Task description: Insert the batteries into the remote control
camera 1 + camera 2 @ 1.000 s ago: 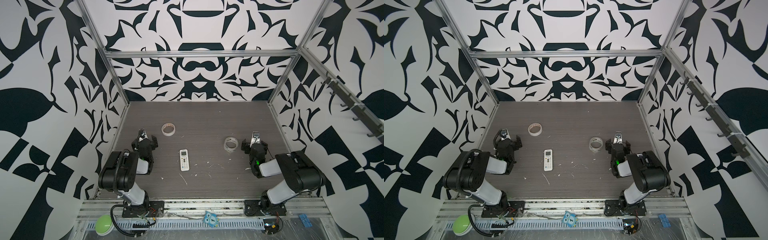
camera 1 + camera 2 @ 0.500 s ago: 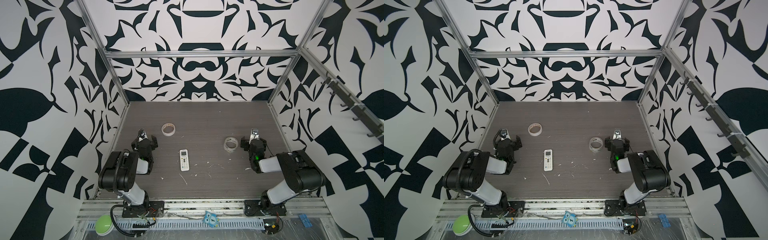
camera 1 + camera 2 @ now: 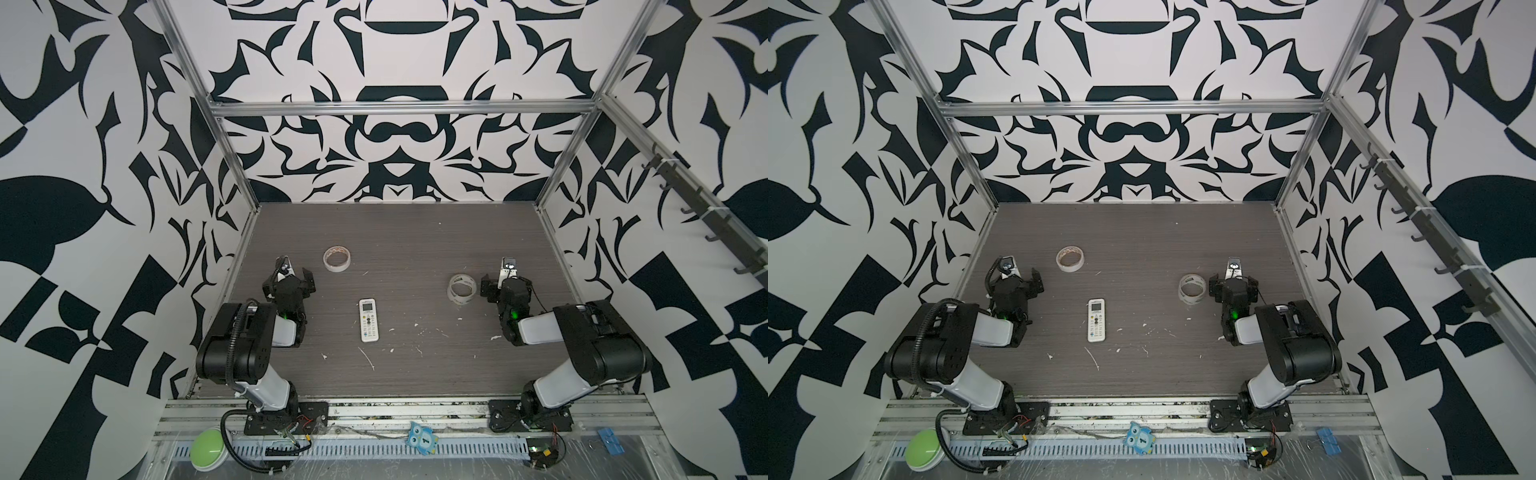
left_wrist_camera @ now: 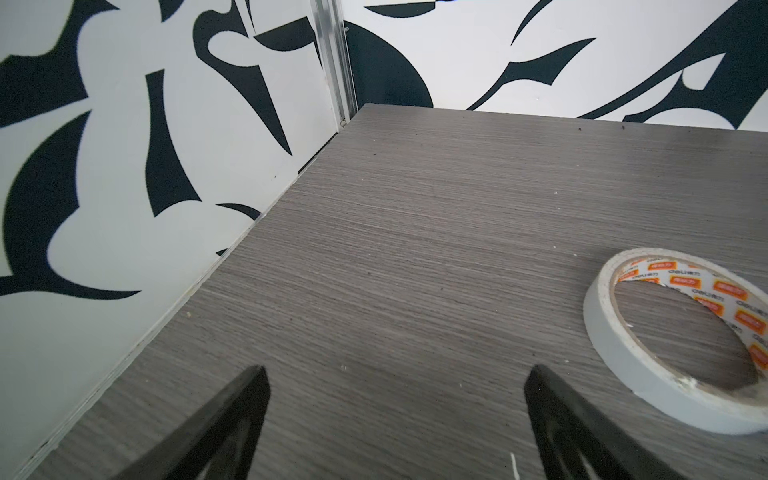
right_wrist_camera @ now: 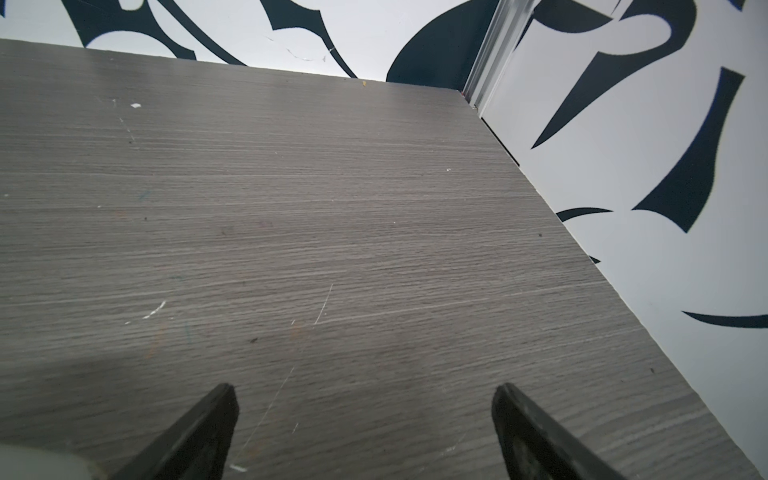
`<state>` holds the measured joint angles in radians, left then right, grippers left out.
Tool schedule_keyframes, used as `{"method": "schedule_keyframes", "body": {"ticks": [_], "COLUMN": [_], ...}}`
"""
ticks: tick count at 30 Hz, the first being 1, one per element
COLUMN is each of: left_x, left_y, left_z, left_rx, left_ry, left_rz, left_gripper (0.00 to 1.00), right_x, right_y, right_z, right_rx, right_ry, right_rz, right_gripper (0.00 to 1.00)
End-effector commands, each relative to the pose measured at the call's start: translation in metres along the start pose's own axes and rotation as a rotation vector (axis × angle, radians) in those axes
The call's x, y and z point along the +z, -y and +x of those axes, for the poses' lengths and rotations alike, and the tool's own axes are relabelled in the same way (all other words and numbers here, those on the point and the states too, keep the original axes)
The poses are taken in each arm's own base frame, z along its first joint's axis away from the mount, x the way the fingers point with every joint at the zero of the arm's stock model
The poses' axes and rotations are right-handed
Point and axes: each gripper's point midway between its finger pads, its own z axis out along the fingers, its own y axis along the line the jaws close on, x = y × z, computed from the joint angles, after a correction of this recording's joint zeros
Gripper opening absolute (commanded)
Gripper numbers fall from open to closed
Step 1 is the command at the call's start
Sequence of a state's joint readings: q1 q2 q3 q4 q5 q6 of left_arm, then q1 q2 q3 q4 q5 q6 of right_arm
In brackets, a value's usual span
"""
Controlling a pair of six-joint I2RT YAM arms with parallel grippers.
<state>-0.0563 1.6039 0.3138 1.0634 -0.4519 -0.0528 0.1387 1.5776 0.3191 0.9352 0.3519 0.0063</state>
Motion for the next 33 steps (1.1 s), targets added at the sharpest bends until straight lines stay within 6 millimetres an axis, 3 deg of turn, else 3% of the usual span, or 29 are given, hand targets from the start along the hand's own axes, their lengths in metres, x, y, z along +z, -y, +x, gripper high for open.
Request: {"method": "schedule_keyframes", "body": {"ticks": [1, 3, 5, 8, 12, 18, 33], "left_x": [0.001, 0.001, 0.001, 0.001, 0.001, 0.001, 0.001], "left_y": [-0.001, -0.001, -0.001, -0.001, -0.001, -0.001, -0.001], "left_z": [-0.013, -0.013, -0.013, -0.013, -0.013, -0.013, -0.013], "left_rx": [-0.024, -0.023, -0.023, -0.024, -0.023, -0.023, -0.023], "left_ry": [0.032, 0.032, 0.031, 0.033, 0.033, 0.031, 0.031], "left_rz": [-0.003, -0.003, -0.001, -0.002, -0.002, -0.002, -0.002], "left_gripper": [0.99, 0.99, 0.99, 0.99, 0.99, 0.99, 0.99], "right_x": [-0.004, -0.022, -0.015, 0.002, -0.001, 0.004, 0.004], "right_y": [-0.002, -0.002, 0.007, 0.000, 0.008, -0.007, -0.008], "right_z": [-0.019, -0.019, -0.024, -0.016, -0.019, -0.018, -0.018], "right_rx": [0.018, 0.047, 0.064, 0.034, 0.076, 0.028, 0.027], "right_ry": [0.068, 0.164, 0.169, 0.030, 0.067, 0.031, 0.029], "right_rz": [-0.022, -0.056, 0.009, -0.032, -0.016, -0.095, -0.098], "right_gripper": [1.00, 0.99, 1.00, 0.99, 0.99, 1.00, 0.99]}}
